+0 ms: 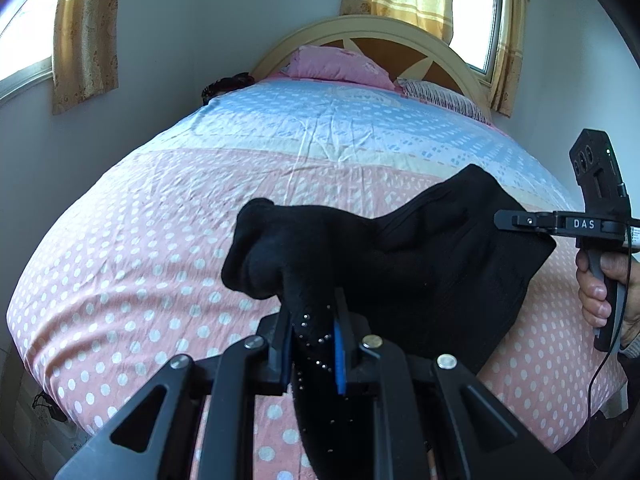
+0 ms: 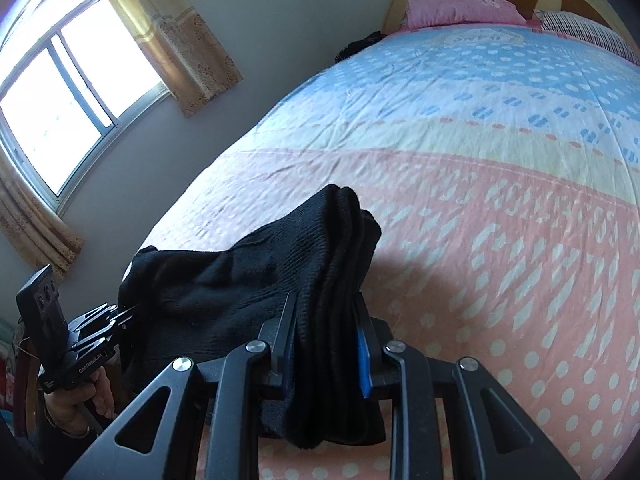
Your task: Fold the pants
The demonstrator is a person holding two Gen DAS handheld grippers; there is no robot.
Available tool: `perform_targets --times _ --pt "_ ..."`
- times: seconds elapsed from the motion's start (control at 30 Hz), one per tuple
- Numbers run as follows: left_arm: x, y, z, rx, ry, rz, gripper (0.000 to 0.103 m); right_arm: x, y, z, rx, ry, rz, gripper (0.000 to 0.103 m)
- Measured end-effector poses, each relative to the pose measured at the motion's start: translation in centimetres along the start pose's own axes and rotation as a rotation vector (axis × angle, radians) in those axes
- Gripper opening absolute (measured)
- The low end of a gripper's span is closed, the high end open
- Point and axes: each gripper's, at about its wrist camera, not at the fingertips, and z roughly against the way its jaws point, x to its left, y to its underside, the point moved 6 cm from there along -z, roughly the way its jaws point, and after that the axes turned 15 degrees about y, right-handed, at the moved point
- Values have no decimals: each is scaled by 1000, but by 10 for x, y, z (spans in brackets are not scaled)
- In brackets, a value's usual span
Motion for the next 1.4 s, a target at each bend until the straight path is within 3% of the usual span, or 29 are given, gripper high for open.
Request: perform_targets --times 0.37,0.5,0.63,0.77,0.93,1.07,1.17,1.4 --pt "6 14 -11 18 -20 -13 19 -8 4 -14 17 22 -21 26" --pt "8 18 -16 27 -51 -31 30 -12 5 -17 18 35 -25 31" --pt "11 20 -19 18 -87 -42 47 -19 7 -18 10 58 -36 49" --pt "20 22 -16 -14 -143 -41 72 -30 9 -14 6 65 -80 57" --pt "38 30 -9 -42 -130 29 97 -46 11 1 -13 90 -149 60" --pt "53 40 0 -31 -100 96 100 -50 17 22 -39 154 -162 60" --pt "55 42 12 -25 -117 112 100 -47 27 51 -78 182 -170 61" --pt "17 18 56 -130 -114 29 100 -16 63 128 -174 241 -104 61"
